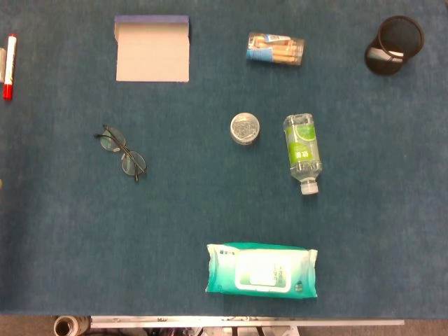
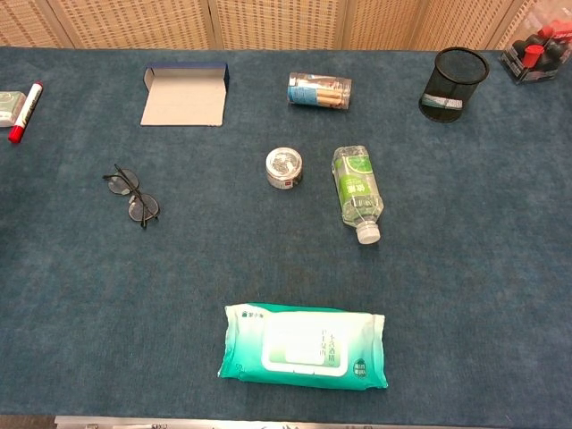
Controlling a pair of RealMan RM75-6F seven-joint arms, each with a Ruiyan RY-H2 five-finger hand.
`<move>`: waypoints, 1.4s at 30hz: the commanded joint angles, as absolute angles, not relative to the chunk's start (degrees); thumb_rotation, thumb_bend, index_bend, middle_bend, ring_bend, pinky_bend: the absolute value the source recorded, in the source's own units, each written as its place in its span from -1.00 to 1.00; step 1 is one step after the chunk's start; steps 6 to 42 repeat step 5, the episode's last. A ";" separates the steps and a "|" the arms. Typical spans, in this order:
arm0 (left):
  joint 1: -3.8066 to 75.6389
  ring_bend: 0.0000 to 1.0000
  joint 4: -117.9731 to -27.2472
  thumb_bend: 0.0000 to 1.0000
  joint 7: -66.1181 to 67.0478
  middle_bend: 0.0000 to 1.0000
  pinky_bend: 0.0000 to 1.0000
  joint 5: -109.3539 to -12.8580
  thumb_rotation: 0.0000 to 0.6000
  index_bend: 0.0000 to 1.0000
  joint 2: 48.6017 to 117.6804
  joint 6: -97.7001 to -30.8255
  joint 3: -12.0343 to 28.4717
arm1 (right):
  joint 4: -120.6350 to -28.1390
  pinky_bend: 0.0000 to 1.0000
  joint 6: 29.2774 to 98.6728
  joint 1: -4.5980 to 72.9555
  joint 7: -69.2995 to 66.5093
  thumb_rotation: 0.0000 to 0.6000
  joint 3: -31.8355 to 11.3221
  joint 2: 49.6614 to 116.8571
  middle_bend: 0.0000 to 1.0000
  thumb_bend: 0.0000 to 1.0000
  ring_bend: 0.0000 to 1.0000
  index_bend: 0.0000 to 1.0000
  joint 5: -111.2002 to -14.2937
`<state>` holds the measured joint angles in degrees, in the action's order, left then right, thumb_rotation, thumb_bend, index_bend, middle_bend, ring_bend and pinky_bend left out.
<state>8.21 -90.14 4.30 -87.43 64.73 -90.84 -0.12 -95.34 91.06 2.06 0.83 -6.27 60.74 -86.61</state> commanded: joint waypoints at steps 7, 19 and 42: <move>7.85 -0.86 -84.73 -1.00 2.58 -0.82 -0.72 -86.24 1.00 -0.76 67.07 -90.32 1.37 | -94.34 -0.39 88.78 2.72 0.22 1.00 -6.90 60.90 -0.07 -0.18 -0.33 0.13 -84.06; 7.85 -0.86 -84.73 -1.00 2.58 -0.82 -0.72 -86.24 1.00 -0.76 67.07 -90.32 1.37 | -94.34 -0.39 88.78 2.72 0.22 1.00 -6.90 60.90 -0.07 -0.18 -0.33 0.13 -84.06; 7.85 -0.86 -84.73 -1.00 2.58 -0.82 -0.72 -86.24 1.00 -0.76 67.07 -90.32 1.37 | -94.34 -0.39 88.78 2.72 0.22 1.00 -6.90 60.90 -0.07 -0.18 -0.33 0.13 -84.06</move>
